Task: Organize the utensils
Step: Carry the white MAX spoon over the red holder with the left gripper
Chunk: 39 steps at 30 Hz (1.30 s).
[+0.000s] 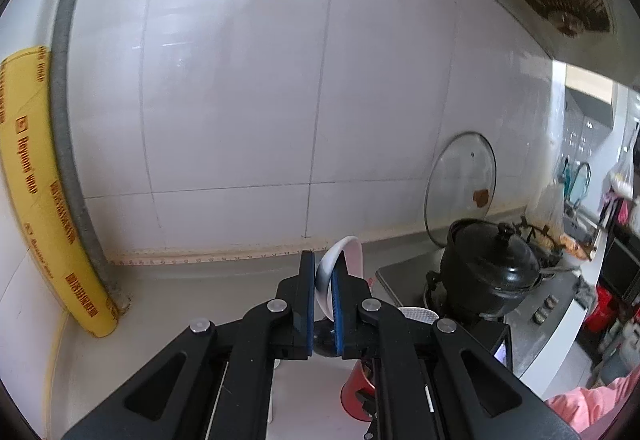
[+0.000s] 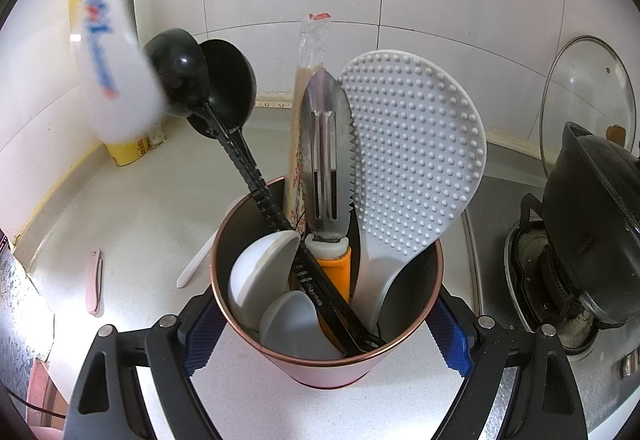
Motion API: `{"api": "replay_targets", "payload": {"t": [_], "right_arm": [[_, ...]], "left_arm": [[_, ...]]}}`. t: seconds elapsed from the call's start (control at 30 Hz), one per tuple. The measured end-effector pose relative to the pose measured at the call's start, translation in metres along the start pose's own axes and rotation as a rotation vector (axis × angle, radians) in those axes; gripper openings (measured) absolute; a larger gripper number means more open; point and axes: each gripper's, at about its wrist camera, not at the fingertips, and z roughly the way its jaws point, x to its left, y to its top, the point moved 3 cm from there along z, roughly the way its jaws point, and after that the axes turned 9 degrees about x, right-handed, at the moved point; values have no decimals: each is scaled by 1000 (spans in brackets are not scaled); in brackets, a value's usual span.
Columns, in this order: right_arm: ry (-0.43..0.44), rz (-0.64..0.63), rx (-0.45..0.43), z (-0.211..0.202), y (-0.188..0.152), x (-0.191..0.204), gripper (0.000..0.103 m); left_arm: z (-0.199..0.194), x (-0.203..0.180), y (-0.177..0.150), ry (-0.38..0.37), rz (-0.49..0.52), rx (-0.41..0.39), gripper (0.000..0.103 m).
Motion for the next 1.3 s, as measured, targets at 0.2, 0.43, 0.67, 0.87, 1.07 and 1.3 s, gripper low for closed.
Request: {"api": "replay_targets", "payload": {"t": [0.2,0.43,0.67,0.87,1.07,1.3], "right_arm": [[0,2,0,0,0,-2,90],[1,2,0,0,0,-2,90],[1,1,0,0,0,-1,90],[1,0,0,0,0,-2,90],[1,-1,0,1,-1,-3,90],[2,-4,0,2,1,-2,90]], "left_arm": [[18,-18,0,-2,66,8,7],[38,-25,-9,2,91,48,7],[42,-24,-12,9,91,51,7],[43,-21,-12,21,87,48,7],[44,-21,-16,20,86,57,7],[42,-16,0,35,80,22,7]]}}
